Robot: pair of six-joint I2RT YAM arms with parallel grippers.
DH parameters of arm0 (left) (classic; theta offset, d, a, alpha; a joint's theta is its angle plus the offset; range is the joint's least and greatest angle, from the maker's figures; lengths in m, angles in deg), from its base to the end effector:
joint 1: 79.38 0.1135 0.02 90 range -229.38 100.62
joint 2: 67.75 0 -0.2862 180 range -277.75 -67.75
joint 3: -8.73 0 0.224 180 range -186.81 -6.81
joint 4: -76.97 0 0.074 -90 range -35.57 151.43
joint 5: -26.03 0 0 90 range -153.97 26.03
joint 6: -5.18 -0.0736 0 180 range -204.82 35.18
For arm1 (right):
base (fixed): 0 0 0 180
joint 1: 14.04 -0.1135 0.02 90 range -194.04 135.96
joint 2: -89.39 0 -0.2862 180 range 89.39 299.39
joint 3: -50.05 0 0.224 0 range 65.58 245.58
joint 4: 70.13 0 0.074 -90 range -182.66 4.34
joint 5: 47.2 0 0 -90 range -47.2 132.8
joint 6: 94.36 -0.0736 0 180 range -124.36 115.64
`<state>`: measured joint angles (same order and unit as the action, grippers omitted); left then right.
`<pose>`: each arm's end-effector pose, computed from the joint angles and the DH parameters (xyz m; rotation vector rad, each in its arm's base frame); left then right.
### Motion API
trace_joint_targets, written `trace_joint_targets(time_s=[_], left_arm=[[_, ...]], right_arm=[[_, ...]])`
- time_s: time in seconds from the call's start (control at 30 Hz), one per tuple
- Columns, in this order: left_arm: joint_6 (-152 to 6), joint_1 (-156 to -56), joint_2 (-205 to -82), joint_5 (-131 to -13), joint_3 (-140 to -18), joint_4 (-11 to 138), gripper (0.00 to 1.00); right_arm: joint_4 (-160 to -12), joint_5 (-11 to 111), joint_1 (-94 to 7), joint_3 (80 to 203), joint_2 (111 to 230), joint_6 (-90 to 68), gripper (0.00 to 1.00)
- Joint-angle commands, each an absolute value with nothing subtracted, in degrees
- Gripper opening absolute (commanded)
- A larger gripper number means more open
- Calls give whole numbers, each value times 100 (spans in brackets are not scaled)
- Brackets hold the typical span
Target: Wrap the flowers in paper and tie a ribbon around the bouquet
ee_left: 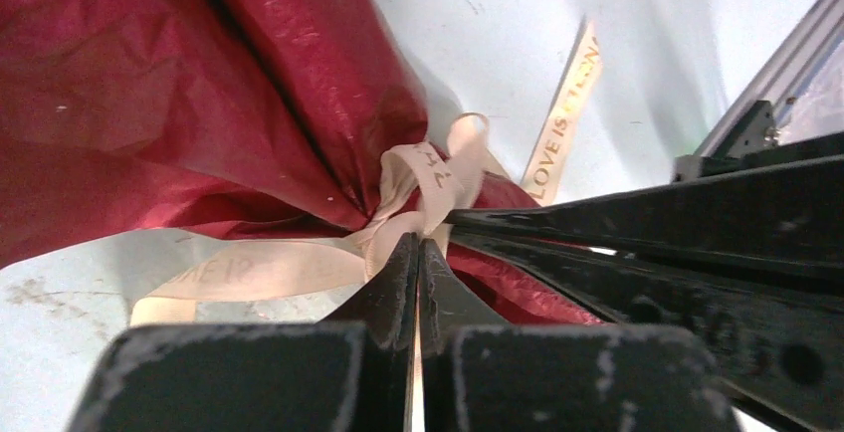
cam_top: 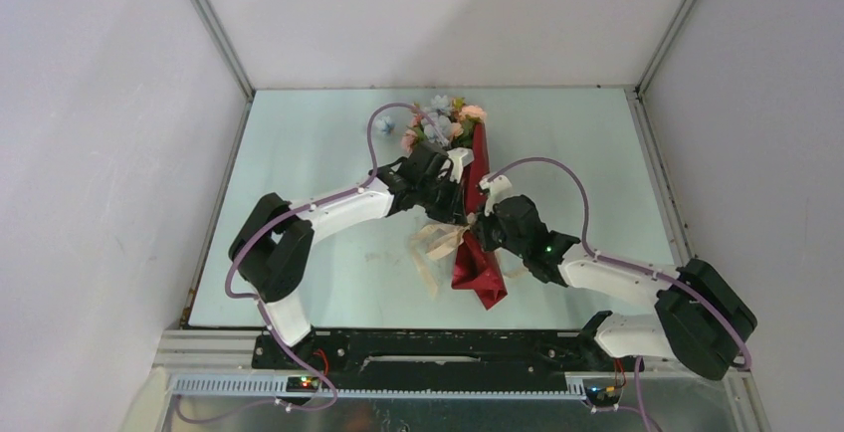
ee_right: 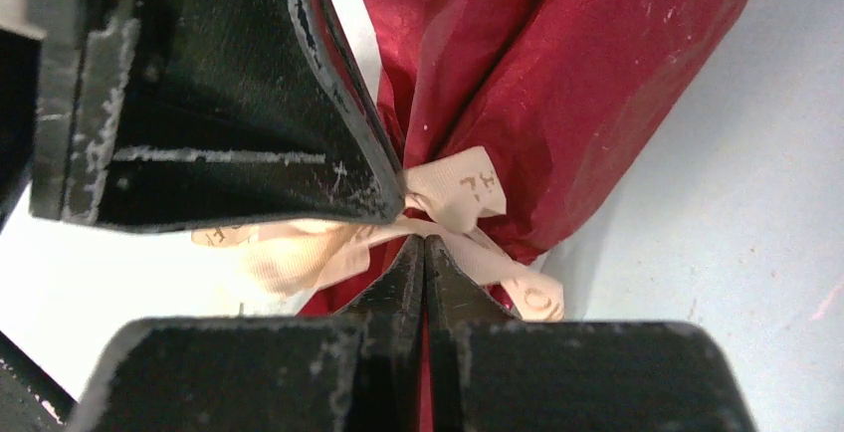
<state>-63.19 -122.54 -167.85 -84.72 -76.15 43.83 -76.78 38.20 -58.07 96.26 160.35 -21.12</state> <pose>0.2603 -0.2798 0.2297 0.6541 2.4847 -0.9184 0.1880 0.1736 0.2135 -0.4629 2.1152 0.5396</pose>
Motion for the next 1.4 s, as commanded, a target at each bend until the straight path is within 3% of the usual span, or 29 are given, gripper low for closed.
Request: trace_joint_targets(time_s=[0.0,0.37,0.87,1.0,1.27,1.37], left_arm=[[-5961,-12304,-16540,-8926,-7805,4736,0],[-5450,-12299,-16563,-9350,-7805,4916,0],[-5027,-12308,-16805,-9223,-7509,5074,0],[-5005,-12315,-16877,-9093,-7493,5013,0],[-5038,-12312,-16957,-8956,-7485,4843,16],[-5155,-12307,-16879,-8822,-7535,4619,27]], right_arm=[[-6943,3783,-5832,9647,16285,-2355,0],[-5713,3295,-5570,9125,16428,-3452,0],[-4101,5399,-5012,8433,16673,-4841,0],[-3999,5448,-4963,8426,16810,-4902,0],[-2911,5710,-4702,8184,17540,-5373,0],[-2625,5747,-4696,8136,17737,-5493,0]])
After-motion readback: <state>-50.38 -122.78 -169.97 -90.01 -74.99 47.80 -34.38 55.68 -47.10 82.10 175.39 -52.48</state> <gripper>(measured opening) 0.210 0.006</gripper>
